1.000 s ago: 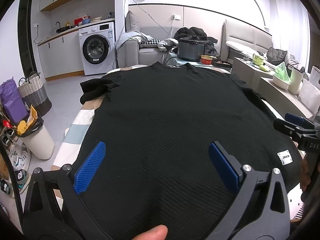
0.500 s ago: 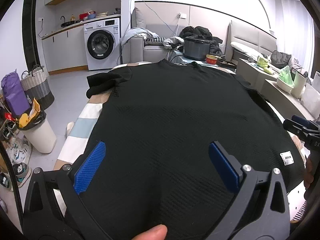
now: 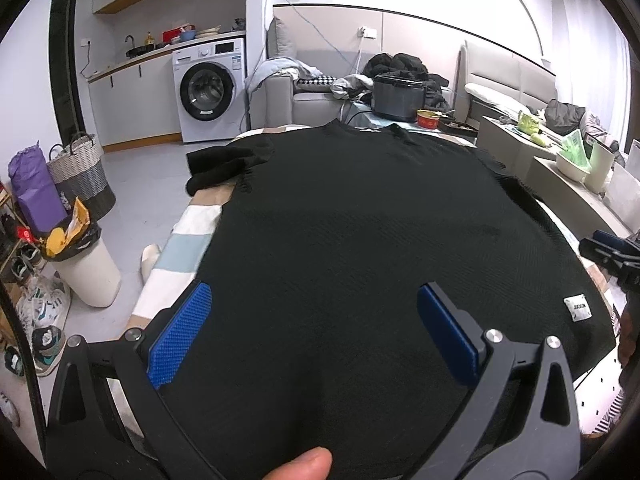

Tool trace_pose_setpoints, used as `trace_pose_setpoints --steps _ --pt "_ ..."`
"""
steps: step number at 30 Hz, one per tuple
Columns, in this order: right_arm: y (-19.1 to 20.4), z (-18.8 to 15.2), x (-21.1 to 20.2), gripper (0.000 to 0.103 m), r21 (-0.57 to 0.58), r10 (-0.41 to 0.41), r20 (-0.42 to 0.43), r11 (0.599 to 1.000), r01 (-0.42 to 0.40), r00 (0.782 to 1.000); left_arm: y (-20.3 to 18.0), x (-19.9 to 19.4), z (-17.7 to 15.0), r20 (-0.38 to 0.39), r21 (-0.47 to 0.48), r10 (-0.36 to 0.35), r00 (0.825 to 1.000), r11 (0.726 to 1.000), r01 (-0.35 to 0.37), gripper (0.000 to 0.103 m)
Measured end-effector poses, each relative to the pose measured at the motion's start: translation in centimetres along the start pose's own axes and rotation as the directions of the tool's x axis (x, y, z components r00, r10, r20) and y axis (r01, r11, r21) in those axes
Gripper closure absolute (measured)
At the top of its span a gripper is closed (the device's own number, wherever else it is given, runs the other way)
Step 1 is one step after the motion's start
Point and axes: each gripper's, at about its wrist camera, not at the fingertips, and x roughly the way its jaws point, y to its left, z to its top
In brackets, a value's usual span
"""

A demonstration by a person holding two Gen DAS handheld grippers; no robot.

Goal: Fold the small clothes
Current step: 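Grasp the side edge of the black sweater with both grippers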

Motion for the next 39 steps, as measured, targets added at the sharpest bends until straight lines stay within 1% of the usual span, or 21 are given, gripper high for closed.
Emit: trace_pose_setpoints --steps 2,5,8,11,13,15,17,18,20,23,24,26,27,29,31,33,35,38,39 --pt "-0.5 0.0 -0.2 0.0 0.005 -0.008 -0.006 1.0 0.008 1.0 1.0 -0.2 -0.3 -0.002 -0.018 0.025 1.0 1.0 -0.025 0.001" --pt "-1.5 -0.2 -1.0 0.0 0.015 -0.002 -0.01 1.0 0.002 1.0 3.2 -0.5 -0.8 -0.01 -0.066 0.036 0.999 0.997 -0.036 0.001" --pt "-2.5 -0.4 -1.6 0.0 0.02 0.03 -0.022 0.999 -0.03 0.999 5.2 -0.9 -1.4 -0.023 -0.095 0.054 0.998 0.994 -0.056 0.001" --pt "-3.9 -0.7 -1.8 0.0 0.044 0.102 -0.073 0.994 -0.099 0.992 7.2 -1.1 -2.2 -0.051 -0.121 0.082 0.995 0.989 -0.088 0.001" --pt "-5.3 -1.3 -1.8 0.0 0.088 0.141 -0.105 0.987 -0.132 0.984 8.5 -1.0 -2.8 -0.074 -0.153 0.079 0.994 0.984 -0.09 0.001" --pt "-6.3 -2.0 -1.8 0.0 0.113 0.144 -0.128 0.985 -0.13 0.981 9.9 -1.0 -3.7 -0.101 -0.181 0.069 0.992 0.98 -0.087 0.001" --pt "-7.3 -2.6 -2.0 0.0 0.12 0.128 -0.149 0.987 -0.11 0.98 10.9 -0.5 -4.5 -0.133 -0.203 0.052 0.99 0.976 -0.078 0.005" --pt "-7.9 -3.0 -2.1 0.0 0.121 0.117 -0.16 0.988 -0.098 0.98 11.2 -0.4 -4.9 -0.141 -0.207 0.047 0.989 0.975 -0.076 0.009" --pt "-8.9 -3.6 -2.4 0.0 0.132 0.105 -0.176 0.988 -0.082 0.979 11.7 -0.1 -5.6 -0.169 -0.202 0.034 0.985 0.977 -0.068 0.013" --pt "-10.2 -4.1 -2.9 0.0 0.165 0.116 -0.2 0.983 -0.083 0.973 11.8 0.3 -6.6 -0.206 -0.203 0.0 0.979 0.978 -0.042 0.018" --pt "-10.5 -4.4 -3.0 0.0 0.173 0.12 -0.209 0.981 -0.084 0.971 11.7 0.5 -6.8 -0.213 -0.204 -0.001 0.977 0.978 -0.043 0.02" --pt "-11.5 -5.0 -3.2 0.0 0.198 0.137 -0.22 0.976 -0.093 0.966 11.2 0.9 -7.1 -0.224 -0.202 -0.013 0.975 0.979 -0.034 0.027" --pt "-11.9 -5.3 -3.2 0.0 0.215 0.154 -0.233 0.971 -0.104 0.96 10.9 1.2 -7.1 -0.229 -0.203 -0.019 0.973 0.979 -0.029 0.03" --pt "-12.5 -5.8 -2.9 0.002 0.251 0.186 -0.259 0.961 -0.12 0.948 10.5 1.5 -7.3 -0.236 -0.202 -0.028 0.971 0.979 -0.021 0.03" --pt "-13.0 -6.6 -2.8 0.006 0.281 0.227 -0.282 0.948 -0.146 0.932 10.2 1.8 -7.3 -0.235 -0.197 -0.026 0.972 0.98 -0.021 0.03" --pt "-13.2 -6.9 -3.4 0.007 0.284 0.241 -0.277 0.945 -0.16 0.93 10.0 2.0 -7.1 -0.235 -0.202 -0.03 0.972 0.979 -0.019 0.03" --pt "-13.5 -7.4 -3.8 0.008 0.292 0.272 -0.289 0.938 -0.186 0.918 9.8 1.9 -7.0 -0.233 -0.204 -0.028 0.972 0.979 -0.021 0.03" --pt "-13.5 -8.2 -4.1 0.009 0.304 0.33 -0.323 0.924 -0.233 0.887 9.9 2.1 -7.0 -0.234 -0.213 -0.034 0.972 0.977 -0.018 0.03" --pt "-13.5 -8.7 -4.0 0.011 0.321 0.354 -0.34 0.915 -0.246 0.871 9.8 2.2 -7.0 -0.236 -0.215 -0.035 0.971 0.976 -0.017 0.03"
